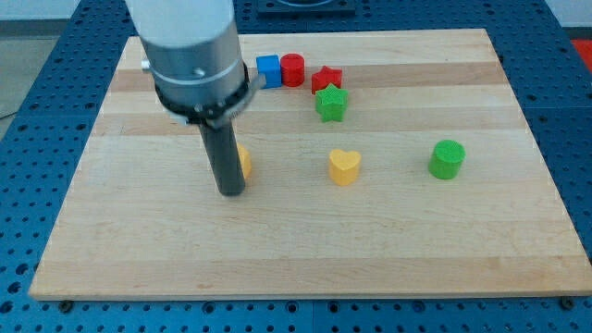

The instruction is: Push the yellow hexagon to the blue triangle

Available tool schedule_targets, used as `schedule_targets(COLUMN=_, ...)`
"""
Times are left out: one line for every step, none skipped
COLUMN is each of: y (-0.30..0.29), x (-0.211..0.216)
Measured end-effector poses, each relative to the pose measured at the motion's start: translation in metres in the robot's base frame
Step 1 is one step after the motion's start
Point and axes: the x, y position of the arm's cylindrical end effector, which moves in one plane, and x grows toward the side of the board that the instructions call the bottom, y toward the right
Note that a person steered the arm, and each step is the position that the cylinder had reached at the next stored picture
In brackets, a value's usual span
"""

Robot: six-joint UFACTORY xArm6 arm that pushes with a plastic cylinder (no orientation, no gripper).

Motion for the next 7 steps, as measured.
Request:
schedule_targets(y=-0.035, x=-0.025)
schedule_targets(y=-0.041, x=-0.014)
schedule_targets(y=-0.014, x=0.004)
schedule_targets(y=-0.004, x=-0.025)
schedule_targets(y=-0.029, x=-0.057)
schedule_targets(y=-0.029, x=-0.054)
schedule_targets(y=0.009, x=-0.046)
